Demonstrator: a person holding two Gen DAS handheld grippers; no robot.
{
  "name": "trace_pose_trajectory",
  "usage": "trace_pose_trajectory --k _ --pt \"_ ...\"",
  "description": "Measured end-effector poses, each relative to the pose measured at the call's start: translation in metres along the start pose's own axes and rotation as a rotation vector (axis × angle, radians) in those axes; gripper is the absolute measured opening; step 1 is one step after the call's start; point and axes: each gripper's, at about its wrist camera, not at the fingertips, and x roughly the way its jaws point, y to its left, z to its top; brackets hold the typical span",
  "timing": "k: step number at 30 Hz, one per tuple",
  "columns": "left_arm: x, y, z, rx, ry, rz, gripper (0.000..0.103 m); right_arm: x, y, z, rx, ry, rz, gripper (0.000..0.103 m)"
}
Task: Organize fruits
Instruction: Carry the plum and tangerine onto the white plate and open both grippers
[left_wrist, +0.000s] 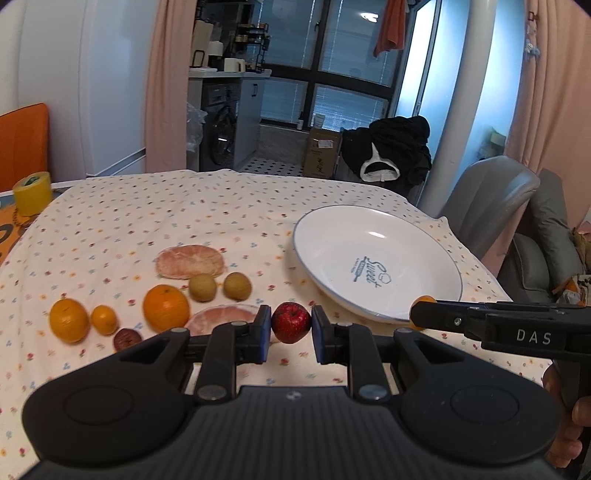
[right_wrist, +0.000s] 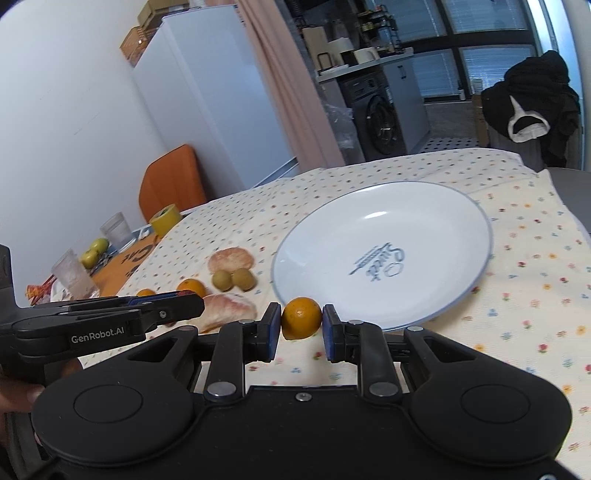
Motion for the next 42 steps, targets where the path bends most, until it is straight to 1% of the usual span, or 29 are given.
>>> trace_pose_trajectory --k 5,14,23,26,28,36,38,39,42 --pt "0.010 -0.011 0.006 0.016 0.012 -0.026 0.021 0.002 -0.013 0.003 0.009 -0.009 -0.025 0.022" --pt "0.034 -0.028 0.017 0.053 0.038 -0.035 0.021 0.014 -0.032 0.010 0.019 -0.006 -0.043 0.022" --pt "0.062 -0.042 0.024 0.090 0.074 -0.048 0.021 0.027 -0.043 0.014 0.004 0.013 -0.069 0.023" --pt "0.070 -0.044 0.025 0.095 0.082 -0.054 0.021 0.029 -0.044 0.015 -0.001 0.017 -0.070 0.024" --pt "0.075 -0.046 0.026 0.097 0.089 -0.058 0.021 0.029 -0.046 0.016 0.001 0.017 -0.074 0.028" --pt "0.078 -0.049 0.029 0.087 0.099 -0.065 0.022 0.020 -0.051 0.017 0.020 -0.004 -0.086 0.028" --pt "0.074 -0.049 0.030 0.086 0.093 -0.065 0.025 0.017 -0.052 0.016 0.032 -0.008 -0.086 0.029" --pt "0.072 -0.049 0.030 0.088 0.088 -0.062 0.026 0.017 -0.051 0.016 0.038 -0.009 -0.085 0.029" --pt "0.065 -0.045 0.032 0.080 0.088 -0.050 0.026 0.013 -0.051 0.016 0.055 -0.018 -0.088 0.034"
